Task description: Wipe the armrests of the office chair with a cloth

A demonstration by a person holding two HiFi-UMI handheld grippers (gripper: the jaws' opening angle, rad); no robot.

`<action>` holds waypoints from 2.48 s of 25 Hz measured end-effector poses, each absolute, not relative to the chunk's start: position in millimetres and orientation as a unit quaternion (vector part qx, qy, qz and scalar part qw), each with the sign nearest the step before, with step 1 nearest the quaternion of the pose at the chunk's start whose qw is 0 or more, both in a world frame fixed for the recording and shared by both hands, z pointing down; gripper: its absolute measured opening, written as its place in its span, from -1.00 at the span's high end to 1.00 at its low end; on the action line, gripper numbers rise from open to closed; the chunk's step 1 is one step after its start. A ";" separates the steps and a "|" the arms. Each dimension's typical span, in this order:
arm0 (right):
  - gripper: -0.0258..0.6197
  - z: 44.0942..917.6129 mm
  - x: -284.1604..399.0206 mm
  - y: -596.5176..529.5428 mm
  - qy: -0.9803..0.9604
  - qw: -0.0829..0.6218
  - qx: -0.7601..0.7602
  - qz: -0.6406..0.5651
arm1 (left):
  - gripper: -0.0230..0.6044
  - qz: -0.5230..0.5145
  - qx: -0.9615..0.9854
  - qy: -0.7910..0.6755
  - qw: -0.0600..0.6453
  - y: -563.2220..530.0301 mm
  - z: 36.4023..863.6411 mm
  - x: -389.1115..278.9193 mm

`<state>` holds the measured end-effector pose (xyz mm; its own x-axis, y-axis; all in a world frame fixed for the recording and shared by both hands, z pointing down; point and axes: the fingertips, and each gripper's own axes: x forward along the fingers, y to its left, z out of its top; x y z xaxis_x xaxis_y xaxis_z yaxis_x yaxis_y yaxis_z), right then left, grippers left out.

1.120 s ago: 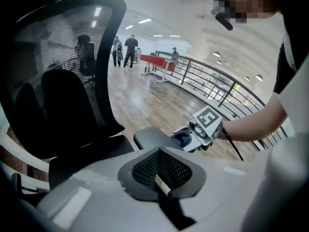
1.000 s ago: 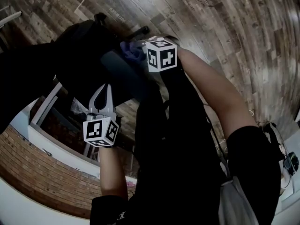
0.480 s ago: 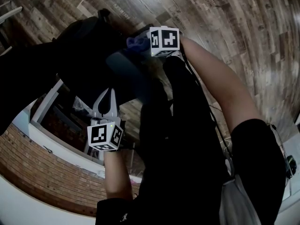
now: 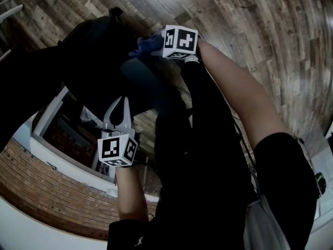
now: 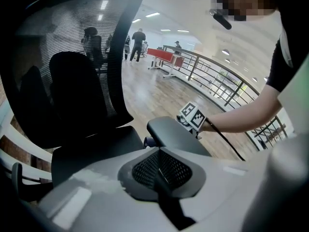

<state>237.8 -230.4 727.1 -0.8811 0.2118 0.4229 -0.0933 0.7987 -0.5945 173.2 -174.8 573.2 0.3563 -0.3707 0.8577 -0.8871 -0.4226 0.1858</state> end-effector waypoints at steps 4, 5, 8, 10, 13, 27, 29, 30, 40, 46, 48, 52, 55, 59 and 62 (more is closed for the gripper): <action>0.76 770.0 236.5 -237.7 -0.901 0.310 -0.013 0.302 | 0.91 0.387 0.746 -0.424 0.338 -173.8 576.9 164.1; 0.76 781.0 235.1 -240.2 -0.898 0.324 -0.008 0.297 | 0.91 0.388 0.744 -0.426 0.338 -173.2 578.6 161.3; 0.76 804.9 223.6 -250.7 -0.899 0.338 0.004 0.279 | 0.91 0.391 0.737 -0.434 0.340 -170.1 585.6 154.9; 0.76 827.6 227.1 -254.5 -0.889 0.373 0.019 0.266 | 0.91 0.392 0.734 -0.437 0.342 -166.5 590.4 153.5; 0.76 852.5 231.7 -259.1 -0.873 0.409 0.050 0.262 | 0.91 0.393 0.732 -0.439 0.342 -162.7 596.2 152.5; 0.76 824.2 243.7 -201.8 -0.868 0.366 0.033 0.334 | 0.91 0.381 0.746 -0.430 0.337 -158.3 581.5 175.0; 0.76 809.4 241.3 -190.6 -0.870 0.348 0.023 0.348 | 0.91 0.376 0.750 -0.429 0.335 -158.3 576.5 181.1; 0.76 804.3 243.7 -183.1 -0.866 0.350 0.019 0.356 | 0.91 0.374 0.752 -0.429 0.334 -157.9 573.6 183.1; 0.76 716.4 251.8 -147.4 -0.900 0.292 -0.027 0.323 | 0.91 0.362 0.760 -0.436 0.318 -152.4 538.0 190.8; 0.76 678.3 268.7 -151.3 -0.921 0.269 -0.029 0.280 | 0.91 0.339 0.767 -0.451 0.306 -142.3 515.8 189.6; 0.76 665.6 278.9 -160.8 -0.925 0.260 0.015 0.278 | 0.91 0.330 0.769 -0.457 0.300 -134.8 506.7 184.2; 0.75 623.2 306.5 -184.6 -0.927 0.231 0.149 0.256 | 0.91 0.309 0.780 -0.466 0.281 -115.4 482.4 173.0; 0.75 570.2 321.0 -190.1 -0.929 0.190 0.221 0.228 | 0.91 0.293 0.776 -0.494 0.261 -101.0 468.4 156.8; 0.75 486.6 310.0 -148.7 -0.937 0.130 0.247 0.208 | 0.91 0.274 0.771 -0.517 0.251 -69.4 448.4 134.8; 0.75 423.0 293.9 -101.8 -0.947 0.092 0.258 0.166 | 0.91 0.242 0.782 -0.523 0.240 -39.6 425.0 124.3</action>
